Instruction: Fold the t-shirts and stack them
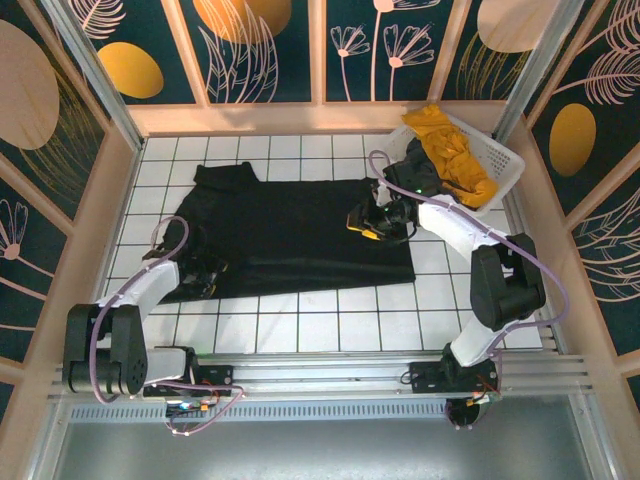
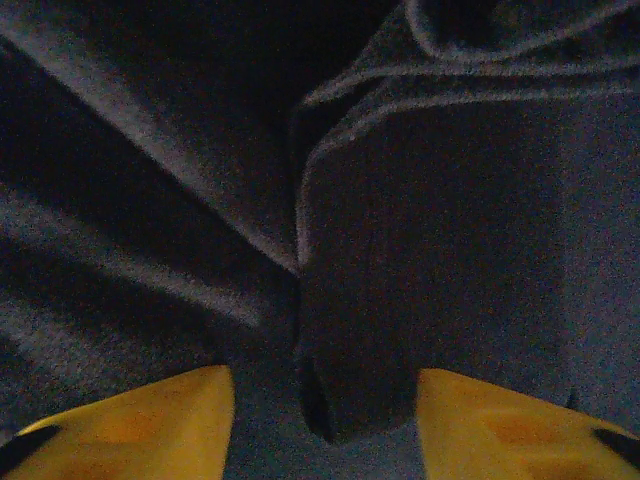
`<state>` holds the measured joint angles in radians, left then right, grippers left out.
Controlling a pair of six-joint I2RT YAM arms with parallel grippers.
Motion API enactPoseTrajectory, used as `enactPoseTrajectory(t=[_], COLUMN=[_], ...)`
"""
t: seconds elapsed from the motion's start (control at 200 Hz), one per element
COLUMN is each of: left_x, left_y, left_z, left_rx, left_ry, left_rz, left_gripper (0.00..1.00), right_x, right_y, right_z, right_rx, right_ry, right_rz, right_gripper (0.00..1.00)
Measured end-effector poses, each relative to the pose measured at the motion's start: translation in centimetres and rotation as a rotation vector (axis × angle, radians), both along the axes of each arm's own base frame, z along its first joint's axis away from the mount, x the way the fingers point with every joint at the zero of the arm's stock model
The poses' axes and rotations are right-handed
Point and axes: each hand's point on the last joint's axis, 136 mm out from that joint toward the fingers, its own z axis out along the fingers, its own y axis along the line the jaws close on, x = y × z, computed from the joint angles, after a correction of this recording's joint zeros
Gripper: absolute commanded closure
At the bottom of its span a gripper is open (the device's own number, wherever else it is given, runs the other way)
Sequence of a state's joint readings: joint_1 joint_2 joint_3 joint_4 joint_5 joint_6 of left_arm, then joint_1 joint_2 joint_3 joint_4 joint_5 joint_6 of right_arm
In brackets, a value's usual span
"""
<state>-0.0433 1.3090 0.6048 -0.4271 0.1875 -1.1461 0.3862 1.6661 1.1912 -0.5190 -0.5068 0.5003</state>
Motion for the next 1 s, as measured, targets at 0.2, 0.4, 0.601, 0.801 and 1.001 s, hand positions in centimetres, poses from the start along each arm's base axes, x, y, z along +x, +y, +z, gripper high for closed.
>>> enactPoseTrajectory(t=[0.2,0.4,0.601,0.801,1.001], left_x=[1.5,4.7,6.6,10.7,14.4], left_y=[-0.1,-0.1,-0.2,-0.8,-2.8], left_z=[0.8,2.9,2.5,3.2,3.0], left_rx=[-0.001,0.004,0.016,0.036,0.063], left_ry=[-0.031,-0.092,-0.074,-0.103,-0.117], left_rz=[0.011,0.007,-0.018,-0.077,-0.195], left_gripper=[0.83,0.91,0.94,0.94,0.94], right_x=[0.0,0.0,0.2,0.4,0.7], right_y=[0.0,0.0,-0.1,-0.1,-0.5], right_z=[0.0,-0.1,-0.4,-0.2,-0.4], right_rx=[0.001,-0.001,-0.008,-0.007,-0.01], right_ry=[0.004,0.008,0.011,0.007,0.01], right_rz=[-0.005,-0.008,-0.014,-0.015,-0.027], right_gripper=[0.51,0.52,0.53,0.53,0.53])
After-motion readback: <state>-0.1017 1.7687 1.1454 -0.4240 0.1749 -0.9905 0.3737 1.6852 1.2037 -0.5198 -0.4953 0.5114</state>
